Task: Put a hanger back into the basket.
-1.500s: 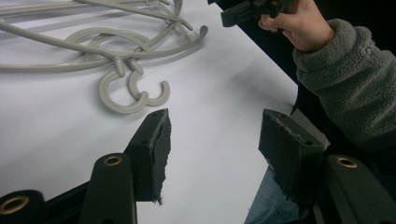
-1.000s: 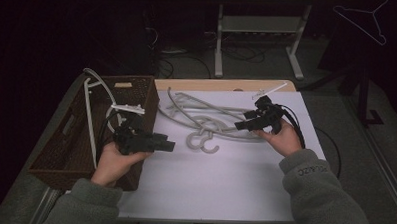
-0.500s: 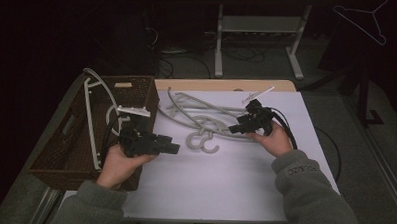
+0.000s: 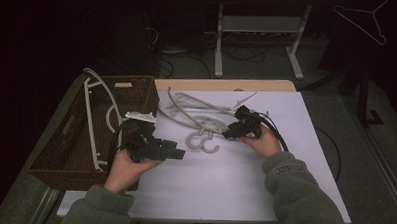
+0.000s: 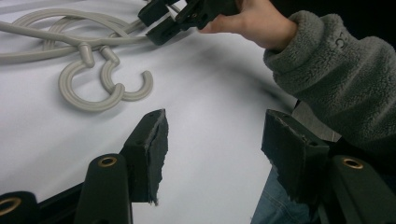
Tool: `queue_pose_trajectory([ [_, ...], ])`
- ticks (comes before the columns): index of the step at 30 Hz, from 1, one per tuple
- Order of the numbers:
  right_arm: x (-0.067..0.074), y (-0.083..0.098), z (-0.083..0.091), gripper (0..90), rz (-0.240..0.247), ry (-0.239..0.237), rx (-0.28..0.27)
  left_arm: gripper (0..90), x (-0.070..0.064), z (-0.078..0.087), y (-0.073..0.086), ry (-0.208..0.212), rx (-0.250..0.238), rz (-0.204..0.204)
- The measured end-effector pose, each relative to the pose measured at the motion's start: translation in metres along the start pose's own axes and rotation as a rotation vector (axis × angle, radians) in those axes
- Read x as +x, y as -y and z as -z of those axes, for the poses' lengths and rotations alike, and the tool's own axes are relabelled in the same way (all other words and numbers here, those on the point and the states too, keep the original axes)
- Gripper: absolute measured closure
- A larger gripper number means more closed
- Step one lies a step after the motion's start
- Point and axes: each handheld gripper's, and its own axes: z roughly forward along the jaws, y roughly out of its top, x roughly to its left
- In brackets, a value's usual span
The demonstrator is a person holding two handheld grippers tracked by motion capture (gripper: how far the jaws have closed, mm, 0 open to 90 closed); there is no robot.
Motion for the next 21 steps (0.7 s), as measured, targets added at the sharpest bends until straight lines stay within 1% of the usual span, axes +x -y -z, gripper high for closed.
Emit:
queue_pose_trajectory([
  [3,0.000,0.000,-0.004,53.5,0.005,0.000,0.010,40.0,0.001,0.000,0.001,0.003,-0.004,0.003],
  [4,0.000,0.000,-0.006,54.0,0.007,0.007,0.020,39.9,0.001,0.000,0.001,0.003,0.000,-0.001],
  [10,0.000,0.001,-0.014,57.7,0.018,0.008,0.051,39.8,0.002,-0.001,0.003,0.007,-0.003,0.004],
  [13,0.000,0.001,-0.017,58.5,0.028,0.019,0.069,39.8,0.003,-0.001,0.003,0.009,-0.003,0.002],
  [15,0.000,0.002,-0.019,60.1,0.026,0.017,0.071,39.8,0.003,0.000,0.003,0.011,-0.004,0.002],
  [17,-0.001,0.002,-0.020,61.2,0.039,0.026,0.074,39.7,0.004,0.000,0.003,0.012,-0.004,0.003],
  [21,0.000,0.002,-0.023,65.2,0.049,0.031,0.085,39.8,0.005,0.000,0.003,0.009,-0.001,0.005],
])
